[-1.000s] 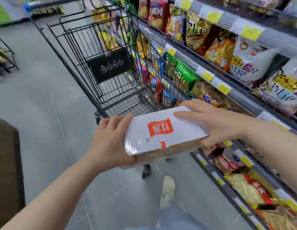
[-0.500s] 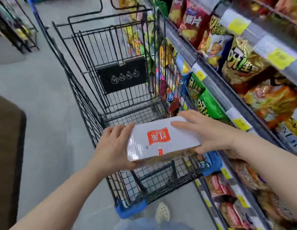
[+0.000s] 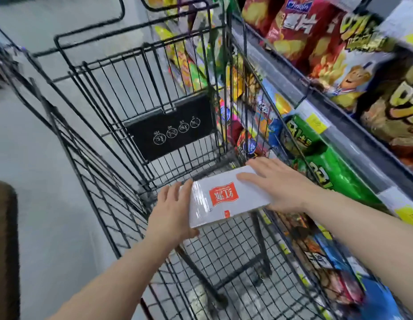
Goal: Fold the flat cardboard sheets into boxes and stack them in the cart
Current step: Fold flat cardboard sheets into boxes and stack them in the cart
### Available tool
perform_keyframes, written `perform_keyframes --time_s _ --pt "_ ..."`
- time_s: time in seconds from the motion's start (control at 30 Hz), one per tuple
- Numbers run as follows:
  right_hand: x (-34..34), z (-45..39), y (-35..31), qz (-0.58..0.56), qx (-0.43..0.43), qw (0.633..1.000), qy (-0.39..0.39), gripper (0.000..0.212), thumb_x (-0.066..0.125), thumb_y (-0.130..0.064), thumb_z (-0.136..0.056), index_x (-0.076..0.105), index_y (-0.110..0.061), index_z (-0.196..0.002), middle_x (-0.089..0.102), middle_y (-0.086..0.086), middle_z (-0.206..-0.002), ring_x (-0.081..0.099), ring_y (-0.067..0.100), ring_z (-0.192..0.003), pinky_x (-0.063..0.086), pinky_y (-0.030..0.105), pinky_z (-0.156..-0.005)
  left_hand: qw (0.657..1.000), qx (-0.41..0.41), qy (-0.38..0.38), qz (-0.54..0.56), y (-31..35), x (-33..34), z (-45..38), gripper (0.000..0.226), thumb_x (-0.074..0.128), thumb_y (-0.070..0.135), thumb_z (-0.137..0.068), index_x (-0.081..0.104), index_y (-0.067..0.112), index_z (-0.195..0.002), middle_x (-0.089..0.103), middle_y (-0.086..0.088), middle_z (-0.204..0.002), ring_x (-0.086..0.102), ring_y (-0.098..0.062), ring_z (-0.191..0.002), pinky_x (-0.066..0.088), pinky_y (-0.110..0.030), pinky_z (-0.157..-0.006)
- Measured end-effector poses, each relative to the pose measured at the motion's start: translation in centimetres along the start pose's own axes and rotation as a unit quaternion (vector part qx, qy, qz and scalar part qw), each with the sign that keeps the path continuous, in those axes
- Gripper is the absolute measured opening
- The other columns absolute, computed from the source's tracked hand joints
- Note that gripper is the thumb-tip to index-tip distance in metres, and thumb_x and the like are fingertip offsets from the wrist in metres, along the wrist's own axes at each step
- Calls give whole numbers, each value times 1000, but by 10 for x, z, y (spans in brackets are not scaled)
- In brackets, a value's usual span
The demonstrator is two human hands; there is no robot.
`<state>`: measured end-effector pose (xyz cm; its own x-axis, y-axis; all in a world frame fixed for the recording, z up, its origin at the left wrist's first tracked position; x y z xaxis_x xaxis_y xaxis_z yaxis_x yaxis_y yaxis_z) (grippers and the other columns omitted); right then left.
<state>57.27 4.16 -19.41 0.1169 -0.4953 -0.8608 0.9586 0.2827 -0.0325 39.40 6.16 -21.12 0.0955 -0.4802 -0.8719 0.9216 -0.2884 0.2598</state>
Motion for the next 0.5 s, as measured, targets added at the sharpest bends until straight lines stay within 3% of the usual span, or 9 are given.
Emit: perform_keyframes --time_s 0.27,0.5 --pt "20 -108 25 -2 3 1000 -17 87 54 -4 -84 -2 -34 -144 -14 3 -155 -12 25 -143 -7 34 -115 998 -40 9 39 -39 28 -92 112 74 39 -67 -6 26 -143 9 -2 -151 -2 -27 -141 9 -44 -114" --pt "45 -179 50 -25 -14 999 -22 90 53 3 -82 -2 -33 -145 -13 2 -155 -13 23 -143 7 33 -116 996 -67 17 61 -59 58 -156 112 76 32 -67 -7 28 -142 7 -1 -151 -2 -28 -140 12 -47 -113"
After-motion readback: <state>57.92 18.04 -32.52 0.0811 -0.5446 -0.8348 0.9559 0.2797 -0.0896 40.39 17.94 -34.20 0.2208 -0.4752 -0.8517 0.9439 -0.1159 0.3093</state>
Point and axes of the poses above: each hand's wrist, its own z-axis away from the middle knuckle, its own x-axis out of the palm, y = z × x, the point moved 9 cm from there along -z, towards the middle knuckle
